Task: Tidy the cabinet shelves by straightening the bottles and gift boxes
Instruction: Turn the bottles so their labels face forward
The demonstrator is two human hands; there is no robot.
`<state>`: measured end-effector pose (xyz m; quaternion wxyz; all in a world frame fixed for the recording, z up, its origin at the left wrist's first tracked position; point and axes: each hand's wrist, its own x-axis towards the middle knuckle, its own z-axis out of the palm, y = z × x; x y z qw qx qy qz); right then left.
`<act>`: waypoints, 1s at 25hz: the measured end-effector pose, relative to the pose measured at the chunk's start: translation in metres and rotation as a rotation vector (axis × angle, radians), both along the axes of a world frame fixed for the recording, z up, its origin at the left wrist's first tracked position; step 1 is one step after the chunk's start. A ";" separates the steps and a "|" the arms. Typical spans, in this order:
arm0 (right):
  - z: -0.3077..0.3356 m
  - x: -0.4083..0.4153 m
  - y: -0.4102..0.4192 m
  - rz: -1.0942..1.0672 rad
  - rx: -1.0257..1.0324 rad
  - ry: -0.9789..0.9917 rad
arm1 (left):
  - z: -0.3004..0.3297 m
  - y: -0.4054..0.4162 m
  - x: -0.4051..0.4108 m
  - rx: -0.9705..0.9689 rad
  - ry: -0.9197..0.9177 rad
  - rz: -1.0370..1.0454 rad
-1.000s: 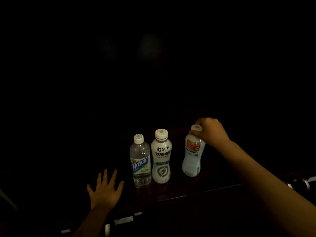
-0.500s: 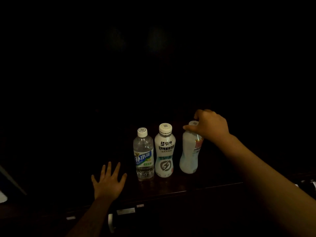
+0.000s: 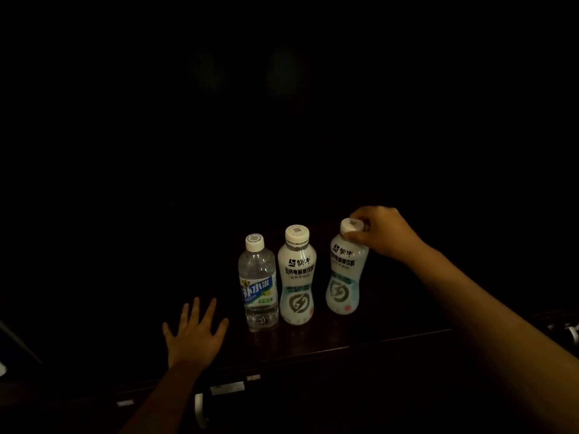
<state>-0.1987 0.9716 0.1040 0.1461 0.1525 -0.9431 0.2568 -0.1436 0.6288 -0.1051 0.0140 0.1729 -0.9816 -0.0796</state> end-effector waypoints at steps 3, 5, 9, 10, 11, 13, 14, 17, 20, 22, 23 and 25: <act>0.007 -0.002 0.008 0.153 0.018 -0.094 | 0.000 0.000 0.000 0.006 0.006 -0.004; 0.009 -0.003 0.011 0.205 0.046 -0.138 | 0.001 0.000 0.001 0.011 0.012 -0.001; 0.007 -0.006 0.009 0.216 0.037 -0.149 | 0.005 0.002 0.004 0.014 0.011 -0.003; 0.006 -0.006 0.010 0.210 0.019 -0.149 | 0.007 0.003 0.004 0.016 0.009 -0.006; 0.003 -0.006 0.013 0.196 -0.027 -0.159 | 0.008 0.003 0.004 0.018 0.009 -0.008; -0.015 0.000 0.022 0.147 -0.266 -0.219 | 0.009 0.004 0.004 0.015 0.009 -0.008; -0.032 0.005 0.027 0.118 -0.421 -0.261 | 0.009 0.004 0.005 0.010 0.005 -0.003; -0.100 0.021 0.028 0.064 -0.663 -0.459 | 0.009 0.005 0.006 0.009 -0.005 0.012; -0.142 0.020 0.015 0.068 -0.709 -0.502 | 0.010 0.005 0.009 0.025 -0.004 0.010; -0.148 0.016 0.011 0.064 -0.682 -0.434 | 0.009 0.004 0.008 0.033 -0.008 -0.003; -0.149 0.015 0.012 0.068 -0.677 -0.413 | 0.009 0.003 0.008 0.033 -0.006 -0.006; -0.149 0.013 0.015 0.103 -0.668 -0.408 | 0.008 0.003 0.006 0.025 -0.009 -0.003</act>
